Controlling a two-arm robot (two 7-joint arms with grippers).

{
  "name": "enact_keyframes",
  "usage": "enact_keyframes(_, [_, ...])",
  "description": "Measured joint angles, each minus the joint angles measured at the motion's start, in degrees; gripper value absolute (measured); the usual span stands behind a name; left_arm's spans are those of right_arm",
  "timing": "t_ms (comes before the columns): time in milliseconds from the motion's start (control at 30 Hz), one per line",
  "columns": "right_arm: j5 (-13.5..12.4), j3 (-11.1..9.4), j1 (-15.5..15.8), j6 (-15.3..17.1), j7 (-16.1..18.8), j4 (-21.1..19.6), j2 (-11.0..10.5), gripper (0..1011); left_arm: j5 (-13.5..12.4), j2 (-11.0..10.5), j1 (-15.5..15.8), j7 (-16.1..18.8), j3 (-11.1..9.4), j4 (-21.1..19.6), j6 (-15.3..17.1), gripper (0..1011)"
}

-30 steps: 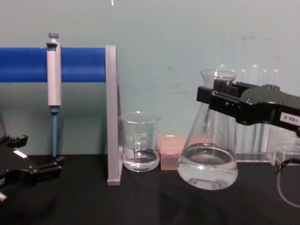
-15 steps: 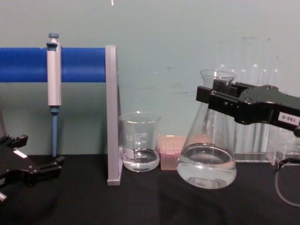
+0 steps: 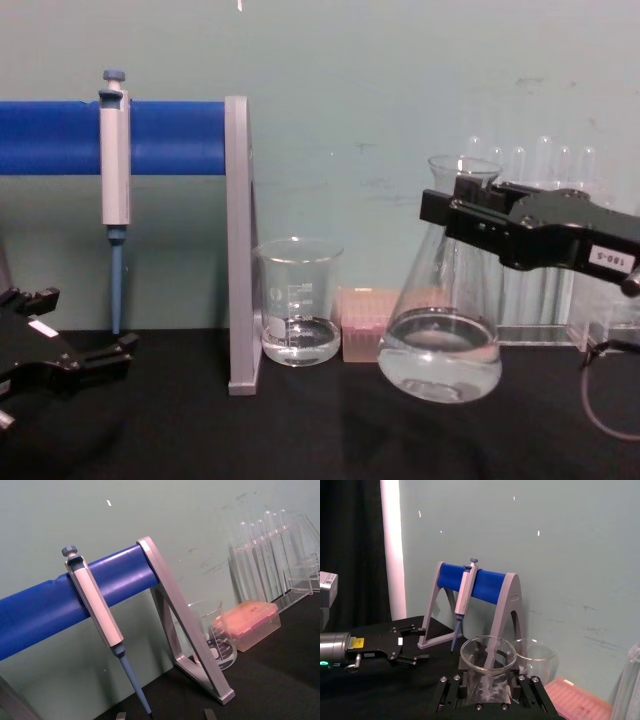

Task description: Grasp the erlenmeyer flask with one hand, shake it three times, then place it back.

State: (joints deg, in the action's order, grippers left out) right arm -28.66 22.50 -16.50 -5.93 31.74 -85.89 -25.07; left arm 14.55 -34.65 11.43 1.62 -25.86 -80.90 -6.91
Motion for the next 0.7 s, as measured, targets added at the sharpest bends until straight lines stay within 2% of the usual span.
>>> enact_keyframes(700, [1.8, 1.8, -3.5, -2.9, 2.4, 8.7, 1.7, 465, 0.0, 0.0, 0.0, 0.0, 0.0, 0.0, 0.0, 1001])
